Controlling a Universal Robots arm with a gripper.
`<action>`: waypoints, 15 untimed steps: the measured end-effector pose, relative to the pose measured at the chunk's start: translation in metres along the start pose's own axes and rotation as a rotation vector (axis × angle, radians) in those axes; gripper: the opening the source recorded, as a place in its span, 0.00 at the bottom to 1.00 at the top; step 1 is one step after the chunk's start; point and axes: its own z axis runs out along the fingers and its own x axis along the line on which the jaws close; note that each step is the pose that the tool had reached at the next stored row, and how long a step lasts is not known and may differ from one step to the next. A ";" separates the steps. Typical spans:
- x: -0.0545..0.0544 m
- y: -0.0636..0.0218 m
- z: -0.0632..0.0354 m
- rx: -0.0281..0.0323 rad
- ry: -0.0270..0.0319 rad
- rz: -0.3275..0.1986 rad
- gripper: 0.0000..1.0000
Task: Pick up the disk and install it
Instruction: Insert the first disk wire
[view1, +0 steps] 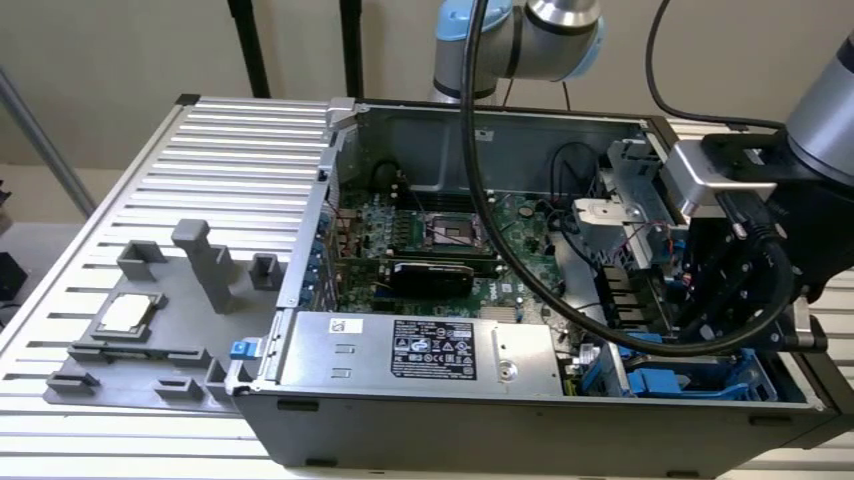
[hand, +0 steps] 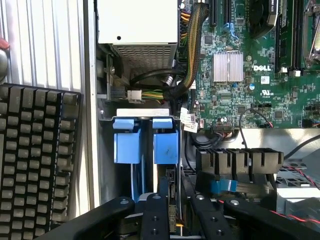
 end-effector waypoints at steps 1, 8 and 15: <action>0.000 -0.0002 -0.0028 -0.0007 -0.0004 0.000 1.00; 0.000 -0.0021 -0.0279 -0.0033 -0.0071 0.000 1.00; -0.005 -0.0016 -0.0401 -0.0033 -0.0077 0.001 1.00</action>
